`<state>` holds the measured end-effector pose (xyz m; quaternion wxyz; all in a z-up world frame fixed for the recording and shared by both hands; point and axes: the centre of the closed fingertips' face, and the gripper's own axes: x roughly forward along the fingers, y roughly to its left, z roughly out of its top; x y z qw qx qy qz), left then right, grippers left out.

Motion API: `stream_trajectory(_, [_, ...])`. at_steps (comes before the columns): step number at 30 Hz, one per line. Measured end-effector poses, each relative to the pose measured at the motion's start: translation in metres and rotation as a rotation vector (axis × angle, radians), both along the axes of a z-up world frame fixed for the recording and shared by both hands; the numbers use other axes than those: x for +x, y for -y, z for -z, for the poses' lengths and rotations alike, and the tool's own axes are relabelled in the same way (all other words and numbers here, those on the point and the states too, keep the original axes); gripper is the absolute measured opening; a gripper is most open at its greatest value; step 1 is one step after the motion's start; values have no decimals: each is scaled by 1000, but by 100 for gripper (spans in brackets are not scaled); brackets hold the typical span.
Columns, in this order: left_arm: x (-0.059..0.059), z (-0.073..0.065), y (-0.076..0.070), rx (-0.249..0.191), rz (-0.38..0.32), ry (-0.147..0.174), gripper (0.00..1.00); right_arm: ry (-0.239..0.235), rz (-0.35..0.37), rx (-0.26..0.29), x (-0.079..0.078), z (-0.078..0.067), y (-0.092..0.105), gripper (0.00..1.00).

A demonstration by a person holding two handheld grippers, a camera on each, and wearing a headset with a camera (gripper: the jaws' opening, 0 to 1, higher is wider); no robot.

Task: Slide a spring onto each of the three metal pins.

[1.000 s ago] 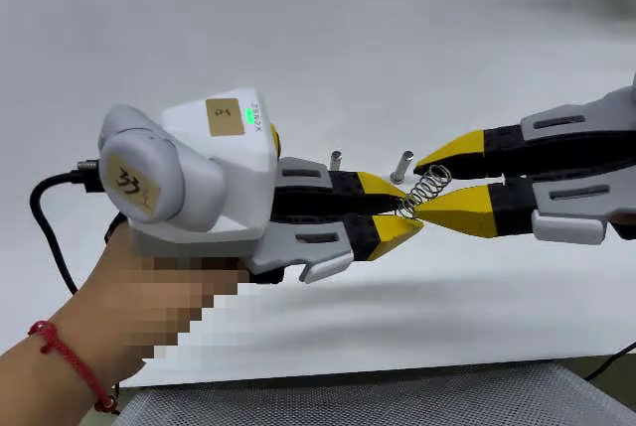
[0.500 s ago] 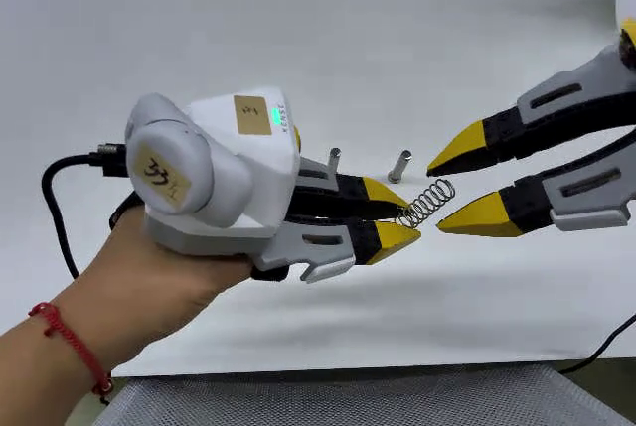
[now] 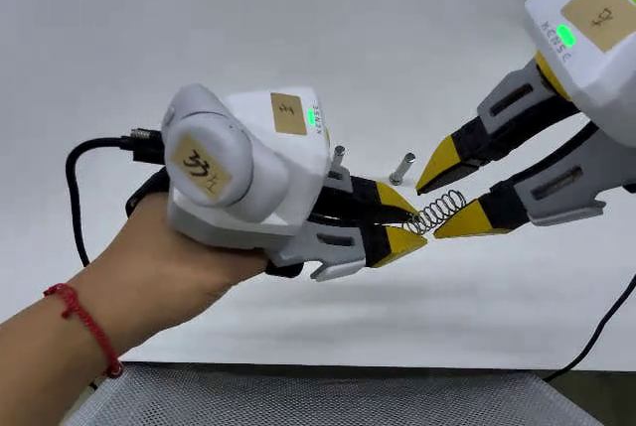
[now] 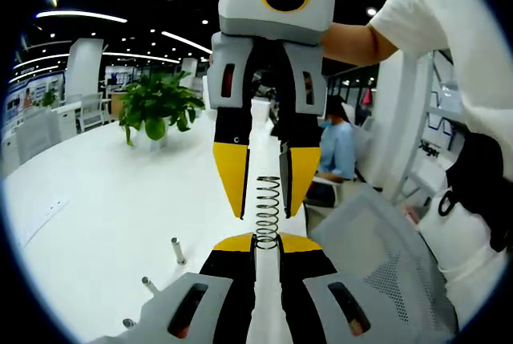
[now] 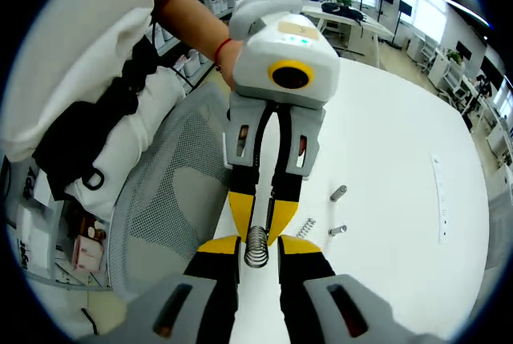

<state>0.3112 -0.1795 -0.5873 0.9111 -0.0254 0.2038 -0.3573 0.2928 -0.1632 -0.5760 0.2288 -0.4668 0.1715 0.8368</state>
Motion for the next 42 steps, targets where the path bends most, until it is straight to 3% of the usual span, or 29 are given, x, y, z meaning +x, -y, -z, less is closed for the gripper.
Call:
stream_trajectory(13, [0, -3, -2, -21, -16, 11, 10, 27, -45, -33, 3, 3, 0, 13])
stream_trajectory(31, [-1, -6, -6, -23, -37, 36, 11, 40, -23, -30, 0, 1, -5, 12])
stream_trajectory(42, [-8, -5, -23, -26, -79, 48, 18, 35, 9, -17, 1, -5, -17, 12])
